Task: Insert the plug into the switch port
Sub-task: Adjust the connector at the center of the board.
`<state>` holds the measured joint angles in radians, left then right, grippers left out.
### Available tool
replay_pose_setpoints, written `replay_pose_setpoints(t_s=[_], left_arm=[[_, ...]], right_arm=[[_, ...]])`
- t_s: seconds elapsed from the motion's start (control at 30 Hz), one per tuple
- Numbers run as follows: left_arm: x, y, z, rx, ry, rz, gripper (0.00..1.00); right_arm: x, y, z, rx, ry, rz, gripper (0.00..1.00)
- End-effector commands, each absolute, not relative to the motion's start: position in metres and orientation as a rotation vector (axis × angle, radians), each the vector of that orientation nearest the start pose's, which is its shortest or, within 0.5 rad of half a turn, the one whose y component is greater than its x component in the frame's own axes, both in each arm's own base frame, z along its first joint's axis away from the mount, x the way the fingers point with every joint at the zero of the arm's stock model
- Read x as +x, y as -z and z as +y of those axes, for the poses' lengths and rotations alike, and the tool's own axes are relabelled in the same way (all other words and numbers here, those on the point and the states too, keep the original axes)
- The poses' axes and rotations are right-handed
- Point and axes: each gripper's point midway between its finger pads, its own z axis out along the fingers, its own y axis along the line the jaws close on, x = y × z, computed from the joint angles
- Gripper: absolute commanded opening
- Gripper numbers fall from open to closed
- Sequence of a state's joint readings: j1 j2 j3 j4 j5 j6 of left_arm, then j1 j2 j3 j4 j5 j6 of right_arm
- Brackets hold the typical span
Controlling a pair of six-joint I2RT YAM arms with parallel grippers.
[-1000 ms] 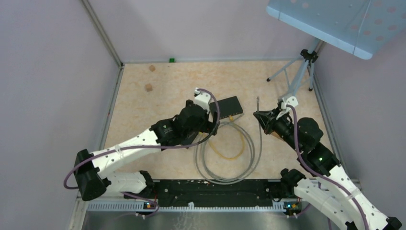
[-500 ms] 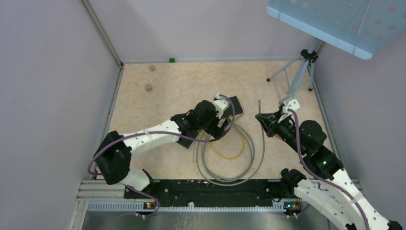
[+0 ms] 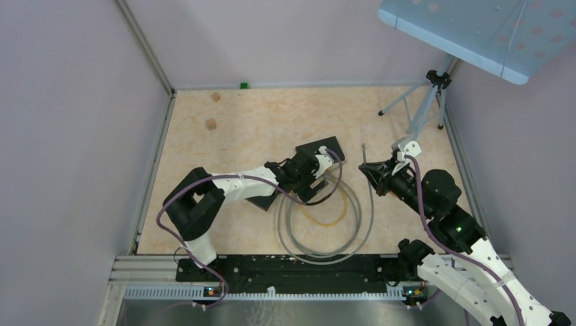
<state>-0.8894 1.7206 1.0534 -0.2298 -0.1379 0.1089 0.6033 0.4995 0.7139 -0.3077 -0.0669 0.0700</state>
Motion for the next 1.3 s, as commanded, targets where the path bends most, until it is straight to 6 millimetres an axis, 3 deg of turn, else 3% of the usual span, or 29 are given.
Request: replay_pose_setpoints(t_s=[0.0, 0.07, 0.23, 0.53, 0.6, 0.7, 0.87, 1.07, 1.17, 1.27], left_arm=[[0.307, -0.063, -0.315, 1.103, 0.143, 2.11, 0.99], [0.309, -0.057, -0.319, 1.099, 0.167, 2.126, 0.96], [0.306, -0.042, -0.332, 1.1, 0.239, 2.178, 0.78], [0.285, -0.039, -0.349, 1.131, 0.429, 2.2, 0.48], [0.279, -0.041, -0.353, 1.141, 0.477, 2.2, 0.34], [0.274, -0.043, -0.359, 1.147, 0.532, 2.205, 0.02], [0.274, -0.065, -0.369, 1.118, 0.597, 2.175, 0.0], [0.277, -0.127, -0.378, 1.046, 0.672, 2.047, 0.0], [0.275, -0.146, -0.368, 0.947, 0.669, 2.063, 0.0], [0.273, -0.153, -0.345, 0.787, 0.613, 2.137, 0.0]], right_arm=[[0.207, -0.295, 0.161, -0.5, -0.574, 1.585, 0.0], [0.207, -0.295, 0.162, -0.501, -0.574, 1.584, 0.0], [0.207, -0.296, 0.161, -0.502, -0.568, 1.582, 0.0], [0.207, -0.298, 0.155, -0.493, -0.542, 1.575, 0.0], [0.207, -0.298, 0.154, -0.49, -0.539, 1.574, 0.0], [0.206, -0.301, 0.154, -0.482, -0.541, 1.566, 0.0], [0.205, -0.305, 0.151, -0.468, -0.536, 1.558, 0.0], [0.204, -0.313, 0.145, -0.451, -0.52, 1.54, 0.0], [0.198, -0.315, 0.152, -0.522, -0.54, 1.514, 0.0], [0.193, -0.316, 0.159, -0.565, -0.573, 1.495, 0.0]])
